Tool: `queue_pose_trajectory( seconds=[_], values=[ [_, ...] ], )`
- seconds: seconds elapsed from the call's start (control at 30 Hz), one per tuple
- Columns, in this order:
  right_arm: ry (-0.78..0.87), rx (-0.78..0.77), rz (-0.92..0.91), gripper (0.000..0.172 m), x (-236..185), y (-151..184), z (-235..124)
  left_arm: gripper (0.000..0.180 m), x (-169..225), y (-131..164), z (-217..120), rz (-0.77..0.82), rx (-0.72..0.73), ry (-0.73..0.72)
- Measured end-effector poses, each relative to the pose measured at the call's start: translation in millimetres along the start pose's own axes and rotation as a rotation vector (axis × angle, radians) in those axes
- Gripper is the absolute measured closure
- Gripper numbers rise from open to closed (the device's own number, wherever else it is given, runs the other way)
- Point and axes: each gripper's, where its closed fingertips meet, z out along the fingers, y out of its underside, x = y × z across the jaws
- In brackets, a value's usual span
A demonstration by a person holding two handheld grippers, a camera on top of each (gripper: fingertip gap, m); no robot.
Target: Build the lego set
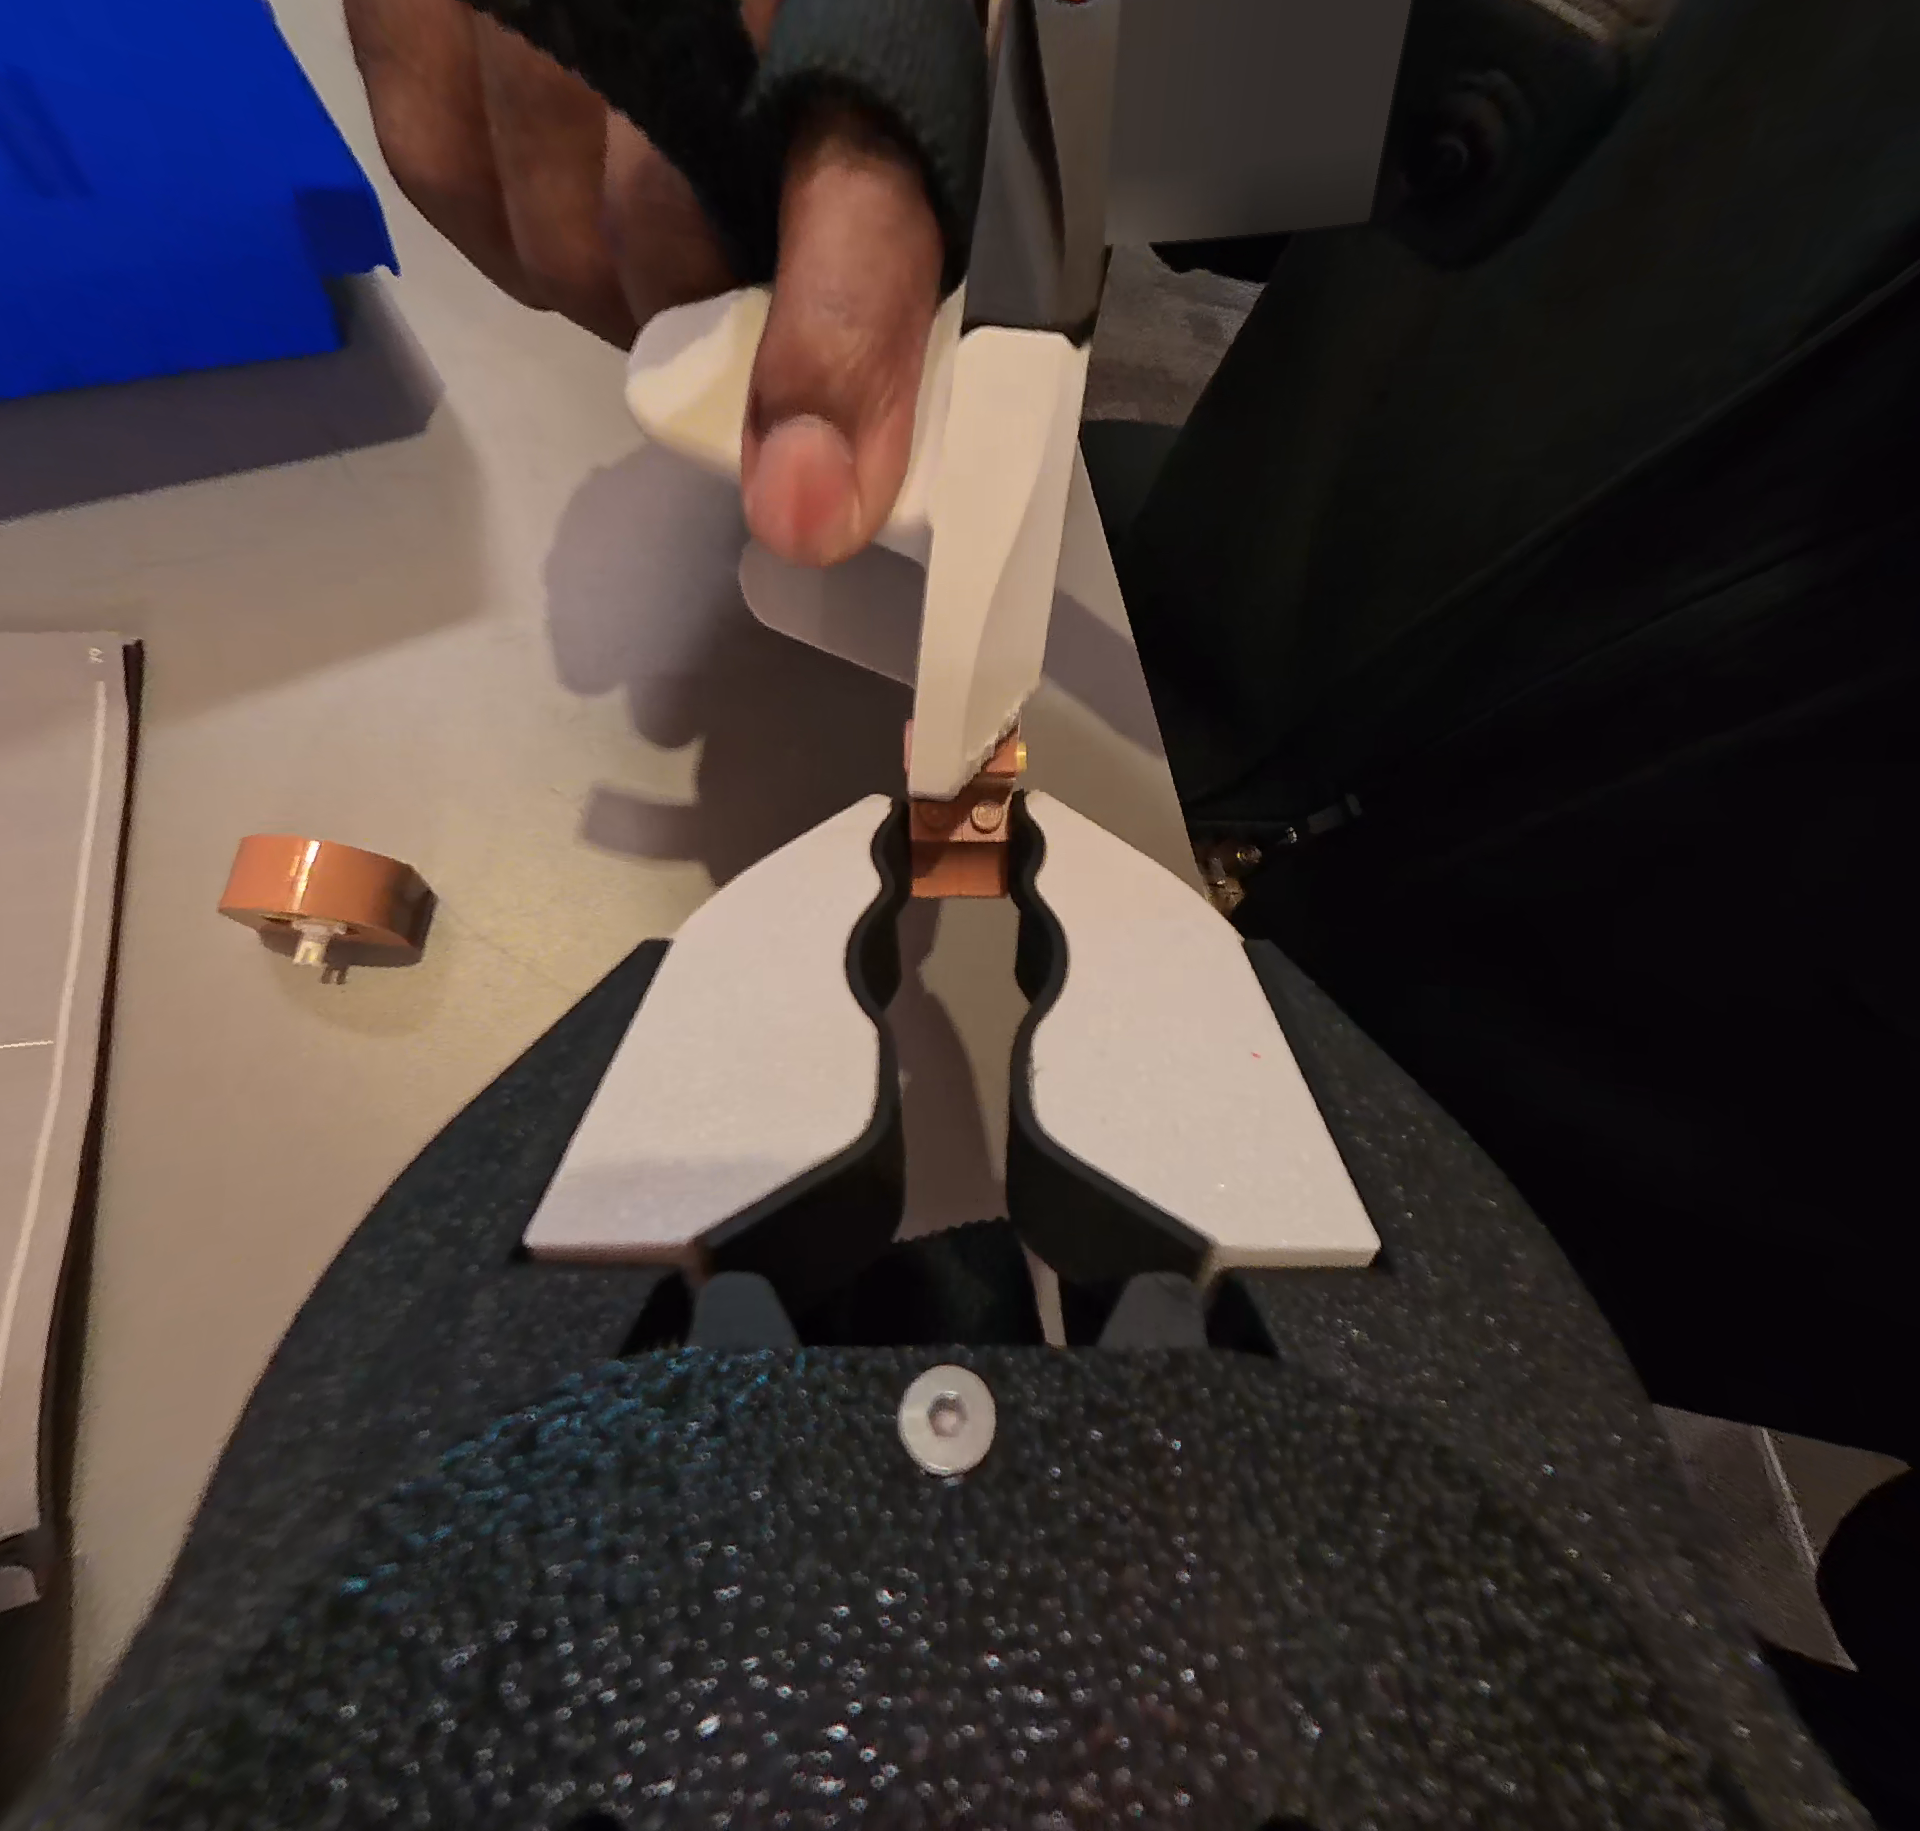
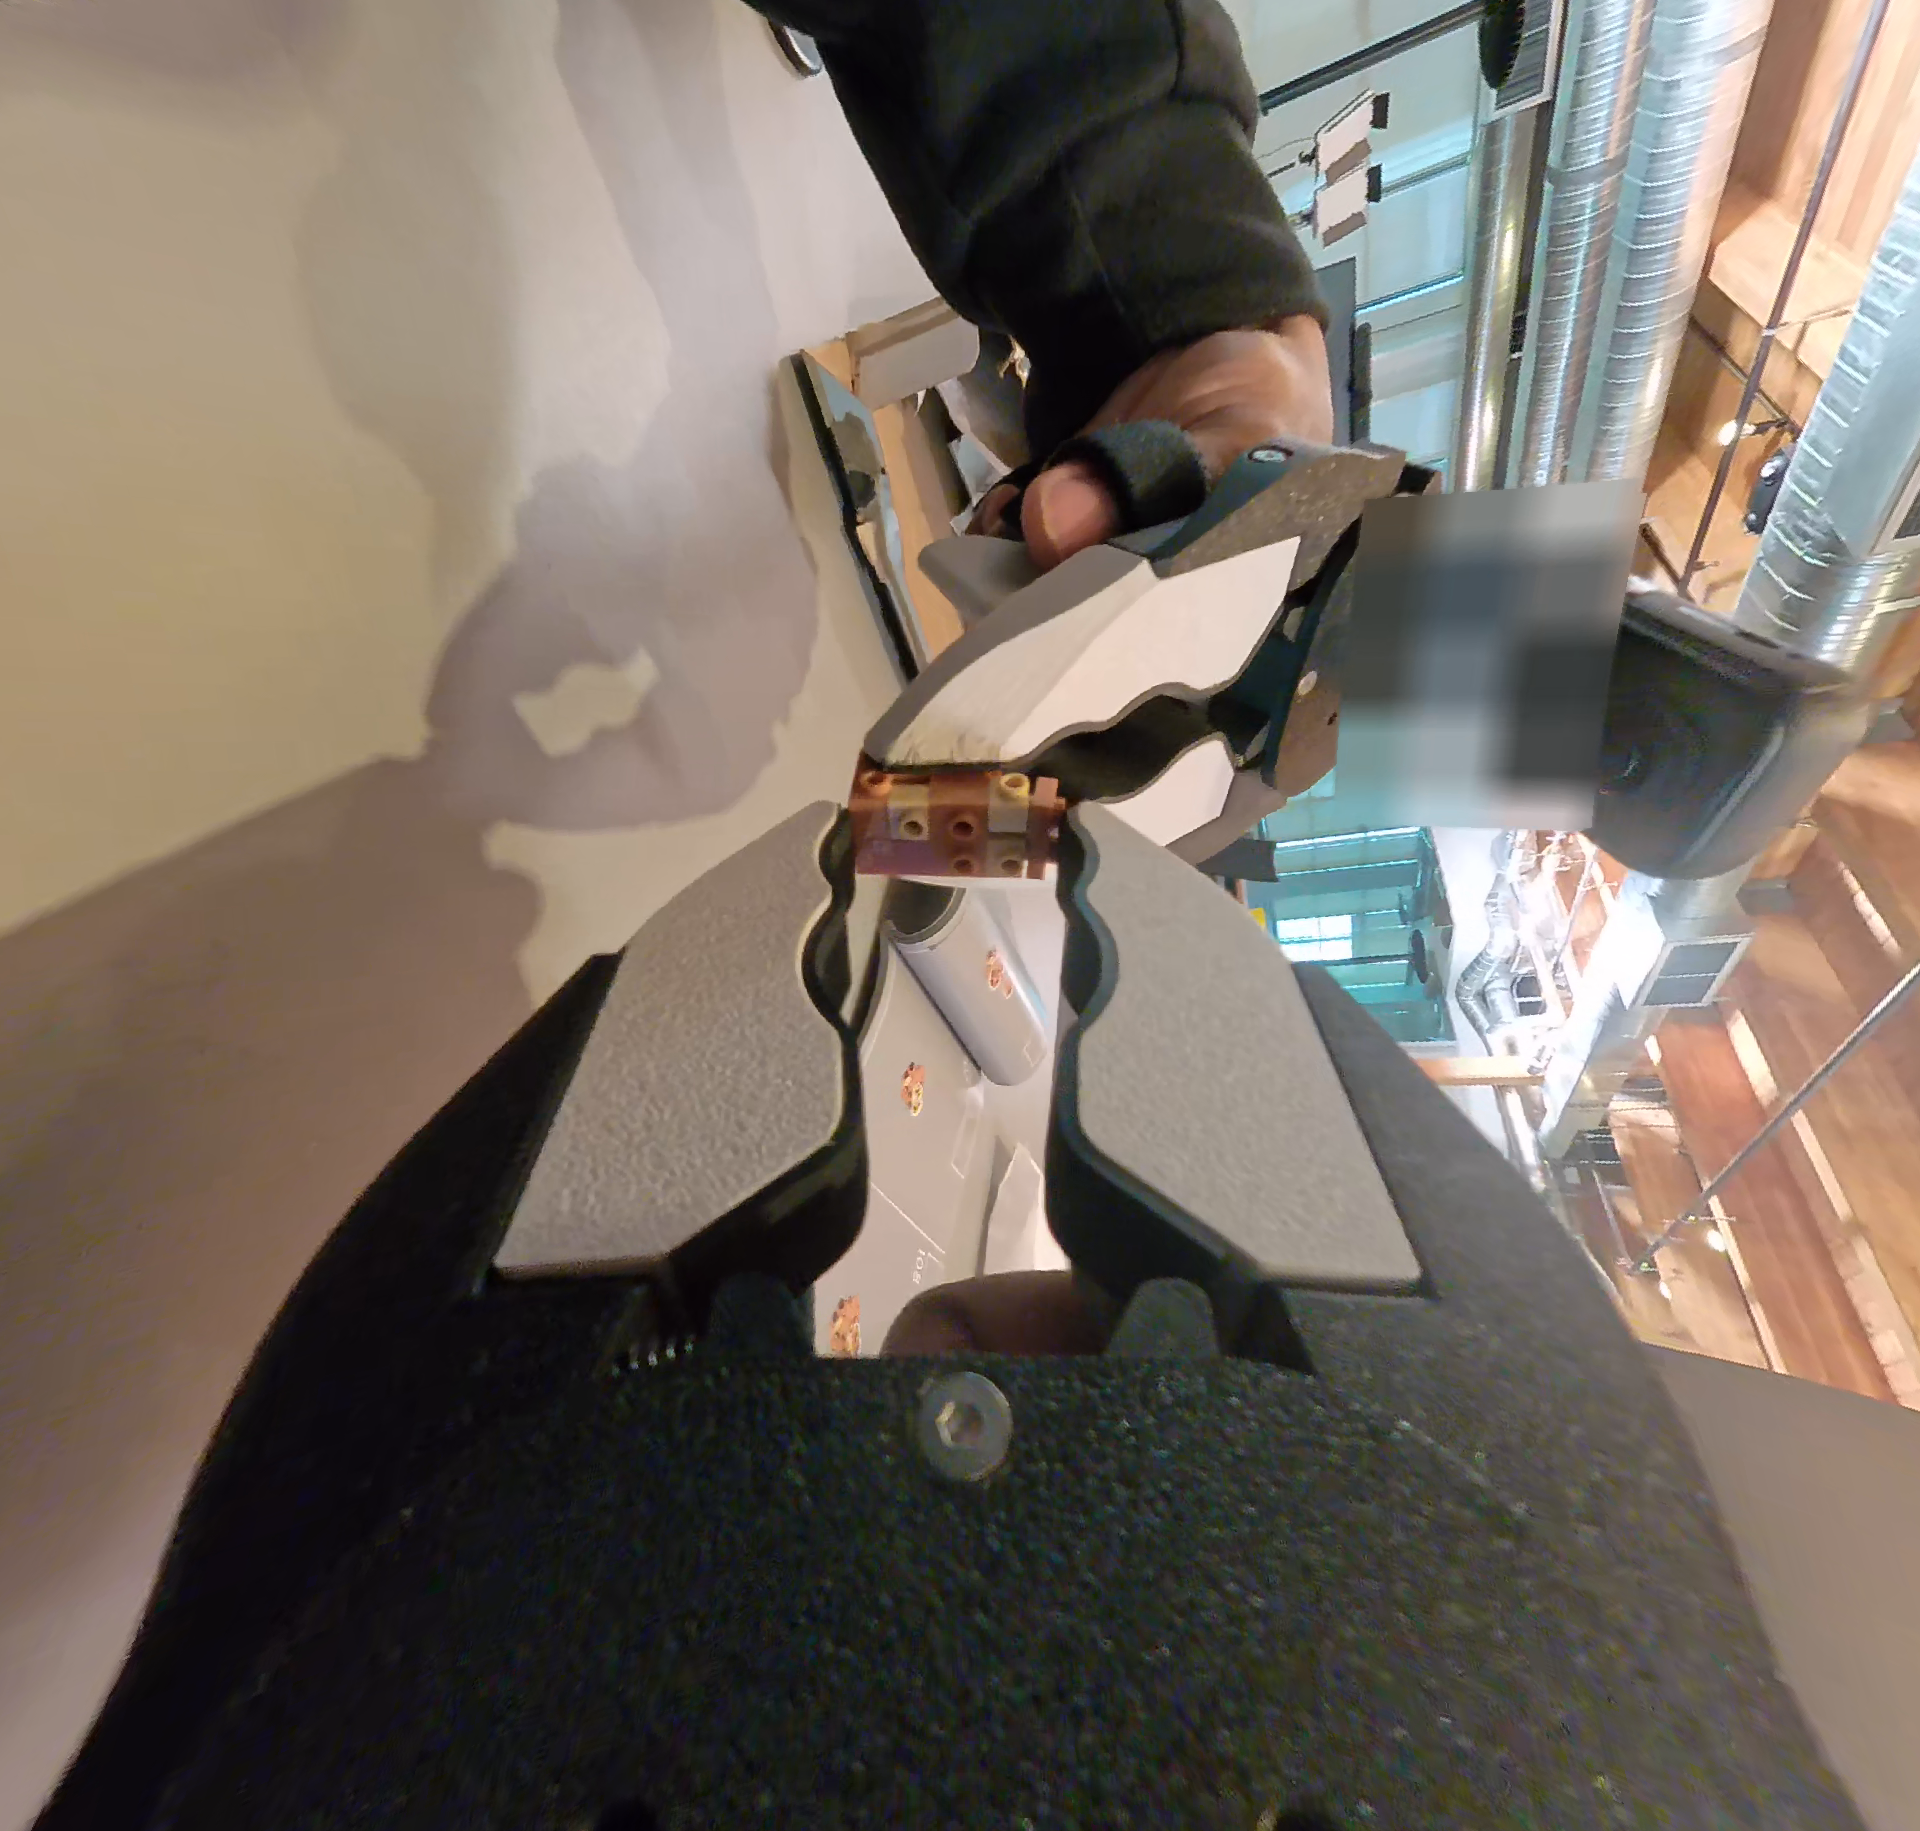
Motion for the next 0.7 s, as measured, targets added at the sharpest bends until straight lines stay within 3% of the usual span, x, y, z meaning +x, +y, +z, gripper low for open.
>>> queue_pose_trajectory(
  seconds=[0.7],
  values=[
    [-0.074, -0.017, 0.036, 0.136, -7.0, 0.9, -3.9, 0.164, 2.0, 0.9, 6.9, -0.012, -0.034, 0.039]
  ],
)
